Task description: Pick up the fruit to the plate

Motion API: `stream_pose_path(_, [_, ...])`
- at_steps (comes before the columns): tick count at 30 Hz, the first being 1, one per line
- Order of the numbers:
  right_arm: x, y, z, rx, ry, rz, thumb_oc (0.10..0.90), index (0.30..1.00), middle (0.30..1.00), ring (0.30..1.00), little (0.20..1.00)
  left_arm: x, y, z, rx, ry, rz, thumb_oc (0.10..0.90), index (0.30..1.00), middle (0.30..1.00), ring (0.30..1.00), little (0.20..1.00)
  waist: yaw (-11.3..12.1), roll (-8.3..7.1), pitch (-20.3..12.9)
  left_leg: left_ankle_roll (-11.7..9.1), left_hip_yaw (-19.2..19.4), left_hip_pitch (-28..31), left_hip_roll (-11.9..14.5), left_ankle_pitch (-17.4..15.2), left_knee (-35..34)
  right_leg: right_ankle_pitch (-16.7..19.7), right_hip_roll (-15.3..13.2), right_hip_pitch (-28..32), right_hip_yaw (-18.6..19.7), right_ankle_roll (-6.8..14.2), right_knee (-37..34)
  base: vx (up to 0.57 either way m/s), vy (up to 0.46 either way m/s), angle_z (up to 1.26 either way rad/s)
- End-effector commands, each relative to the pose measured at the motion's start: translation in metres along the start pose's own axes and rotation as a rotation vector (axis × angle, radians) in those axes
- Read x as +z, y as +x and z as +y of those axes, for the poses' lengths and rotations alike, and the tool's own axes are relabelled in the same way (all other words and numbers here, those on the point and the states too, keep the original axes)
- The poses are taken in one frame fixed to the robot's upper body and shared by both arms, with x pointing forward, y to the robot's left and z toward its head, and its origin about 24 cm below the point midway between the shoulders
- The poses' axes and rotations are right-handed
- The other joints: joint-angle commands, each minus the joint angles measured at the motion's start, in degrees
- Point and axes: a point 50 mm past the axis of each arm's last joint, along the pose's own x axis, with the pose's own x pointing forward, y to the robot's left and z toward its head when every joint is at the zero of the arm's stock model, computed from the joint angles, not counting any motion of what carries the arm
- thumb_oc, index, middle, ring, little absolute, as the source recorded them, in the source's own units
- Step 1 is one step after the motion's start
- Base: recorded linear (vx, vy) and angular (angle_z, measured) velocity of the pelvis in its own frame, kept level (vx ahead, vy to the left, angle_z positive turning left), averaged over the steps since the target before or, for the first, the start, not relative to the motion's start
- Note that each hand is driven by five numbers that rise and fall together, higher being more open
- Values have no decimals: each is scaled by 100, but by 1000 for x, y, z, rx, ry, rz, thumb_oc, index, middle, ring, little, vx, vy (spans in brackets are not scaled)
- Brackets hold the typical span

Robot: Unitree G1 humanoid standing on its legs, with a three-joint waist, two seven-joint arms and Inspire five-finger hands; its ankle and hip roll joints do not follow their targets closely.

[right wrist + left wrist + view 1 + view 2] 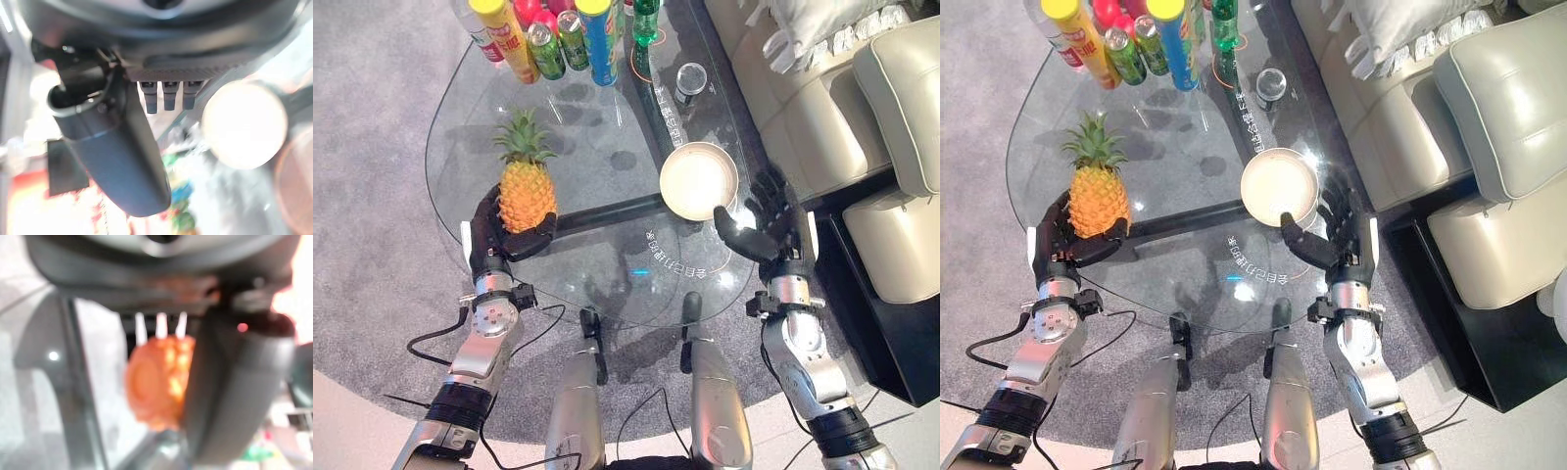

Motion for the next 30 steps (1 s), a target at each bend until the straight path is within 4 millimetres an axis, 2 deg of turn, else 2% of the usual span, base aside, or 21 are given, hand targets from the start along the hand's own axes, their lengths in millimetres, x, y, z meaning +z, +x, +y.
stream_pose_path(1, [48,11,23,147,126,-225,800,900,900,900,900,66,0,-18,-123,-30,-323,100,300,300,300,200,7,39,-132,346,48,-230,-717,-364,601,-414,500,419,-531,-279,-8,12,-22,6])
stream_pose_path(5, [51,17,38,204,216,-217,800,900,900,900,900,69,-7,-34,-220,-18,-335,100,300,300,300,200,71,60,-132,352,33,-274,-739,-369,649,-389,489,380,-561,-278,23,6,-15,5])
stream_pose_path(10, [48,21,46,220,277,-187,800,900,900,900,900,74,-13,-45,-317,0,-363,100,300,300,300,200,126,79,-132,359,34,-318,-757,-383,702,-367,458,329,-593,-267,68,5,-1,1])
stream_pose_path(25, [23,23,44,175,489,-39,800,900,900,900,900,83,-33,-61,-502,3,-436,100,300,300,300,200,190,108,-132,384,33,-353,-795,-401,723,-303,387,271,-645,-233,77,3,-1,2])
stream_pose_path(30, [6,21,43,169,584,46,800,900,900,900,900,88,-40,-65,-561,7,-477,100,300,300,300,200,214,125,-132,402,16,-351,-816,-384,666,-265,361,252,-664,-220,42,0,0,0])
